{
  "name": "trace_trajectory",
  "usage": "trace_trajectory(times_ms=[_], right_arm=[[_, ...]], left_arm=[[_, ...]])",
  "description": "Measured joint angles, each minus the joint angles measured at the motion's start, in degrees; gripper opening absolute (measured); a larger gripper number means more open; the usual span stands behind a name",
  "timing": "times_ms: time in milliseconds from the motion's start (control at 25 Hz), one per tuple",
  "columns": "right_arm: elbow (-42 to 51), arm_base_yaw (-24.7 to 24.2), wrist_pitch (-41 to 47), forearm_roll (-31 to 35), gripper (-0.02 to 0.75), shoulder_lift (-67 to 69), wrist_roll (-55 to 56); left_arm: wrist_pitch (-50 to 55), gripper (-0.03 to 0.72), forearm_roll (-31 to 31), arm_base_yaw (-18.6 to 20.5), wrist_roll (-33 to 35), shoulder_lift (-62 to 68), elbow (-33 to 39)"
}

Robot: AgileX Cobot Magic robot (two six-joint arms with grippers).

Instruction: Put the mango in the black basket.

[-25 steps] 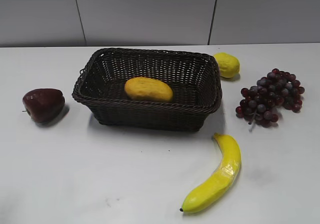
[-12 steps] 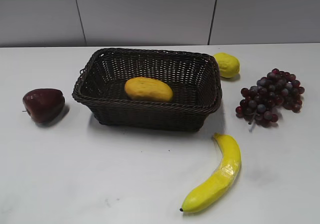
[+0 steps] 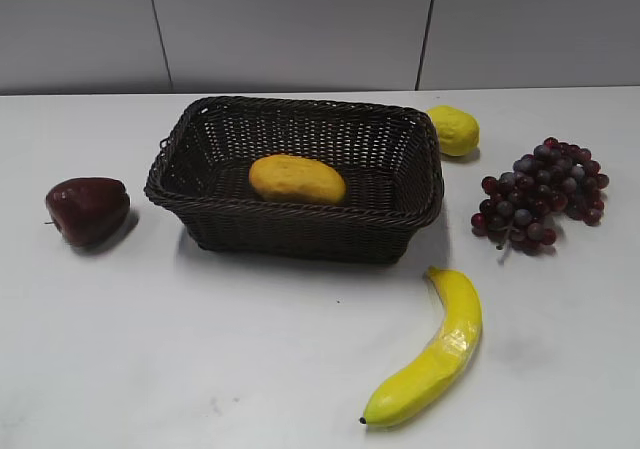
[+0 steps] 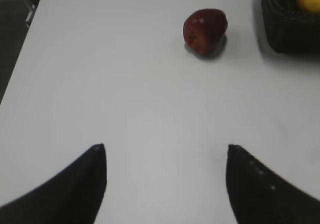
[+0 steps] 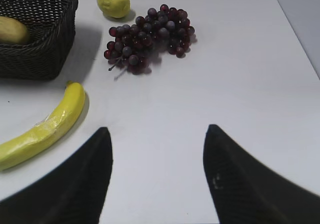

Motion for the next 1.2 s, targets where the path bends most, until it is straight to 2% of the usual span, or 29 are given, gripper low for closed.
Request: trace_trajectory(times_ms=[320,600,1200], right_arm=[[0.0,0.0,-0.1,0.1,0.449,0.0,0.0],[0.0,0.0,-0.1,0.1,0.449,0.0,0.0],[0.0,0.0,-0.1,0.1,0.449,0.0,0.0]], left_arm=[[-1.8,0.566,0.0,0.0,-0.6,-2.5,0.4],[-7.8,0.566,0.0,0.0,-3.5,-2.7,2.5],[-8.3,0.566,0.0,0.0,-4.1,-2.7,2.8]])
